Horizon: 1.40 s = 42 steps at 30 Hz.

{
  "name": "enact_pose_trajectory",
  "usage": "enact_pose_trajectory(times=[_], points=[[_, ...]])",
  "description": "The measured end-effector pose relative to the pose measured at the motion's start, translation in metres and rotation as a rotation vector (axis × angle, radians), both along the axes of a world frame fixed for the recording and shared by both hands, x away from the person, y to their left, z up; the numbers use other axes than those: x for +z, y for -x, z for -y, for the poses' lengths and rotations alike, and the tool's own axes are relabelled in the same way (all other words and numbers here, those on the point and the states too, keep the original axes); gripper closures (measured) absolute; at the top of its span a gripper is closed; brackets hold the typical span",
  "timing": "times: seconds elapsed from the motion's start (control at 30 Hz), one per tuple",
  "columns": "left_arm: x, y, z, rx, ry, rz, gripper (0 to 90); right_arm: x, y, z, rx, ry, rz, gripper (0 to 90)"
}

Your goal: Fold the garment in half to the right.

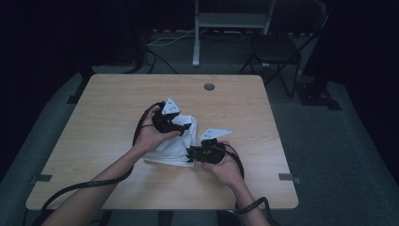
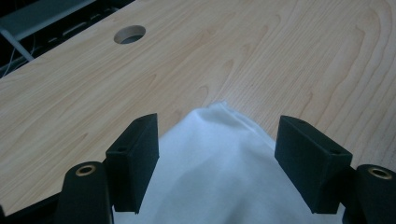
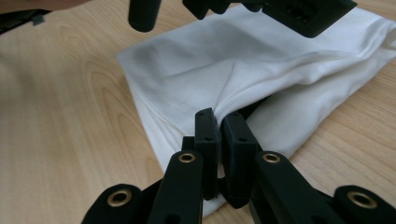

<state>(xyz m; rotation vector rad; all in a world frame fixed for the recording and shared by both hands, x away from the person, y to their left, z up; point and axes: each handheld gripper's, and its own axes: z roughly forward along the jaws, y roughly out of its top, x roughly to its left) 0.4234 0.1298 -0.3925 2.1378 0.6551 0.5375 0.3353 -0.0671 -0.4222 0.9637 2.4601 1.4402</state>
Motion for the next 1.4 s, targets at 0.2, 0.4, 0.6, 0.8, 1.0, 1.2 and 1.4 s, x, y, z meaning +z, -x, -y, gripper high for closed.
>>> enact_pose_trajectory(times=[0.2, 0.4, 0.6, 0.8, 1.0, 1.2, 1.4], points=[[-0.001, -0.001, 0.002, -0.007, -0.001, 0.0, 30.3, -0.002, 0.004, 0.004, 0.008, -0.016, -0.028, 85.4], [-0.006, 0.0, 0.007, -0.022, -0.015, -0.007, 30.2, -0.006, 0.006, 0.008, -0.004, 0.03, -0.033, 83.0], [-0.012, -0.001, 0.013, -0.047, -0.025, -0.003, 30.3, -0.004, 0.012, 0.008, -0.026, 0.096, 0.032, 50.8], [-0.017, -0.004, 0.016, -0.074, -0.036, -0.027, 30.3, 0.005, 0.016, 0.022, -0.084, 0.088, 0.07, 38.4], [-0.028, -0.009, 0.02, -0.086, -0.052, -0.086, 30.3, 0.01, 0.019, 0.028, -0.098, 0.102, 0.108, 35.3], [-0.034, -0.012, 0.021, -0.085, -0.061, -0.113, 30.3, 0.008, 0.02, 0.033, -0.118, 0.098, 0.108, 33.3], [-0.038, -0.015, 0.021, -0.083, -0.063, -0.147, 30.3, 0.005, 0.021, 0.036, -0.13, 0.1, 0.103, 32.2]])
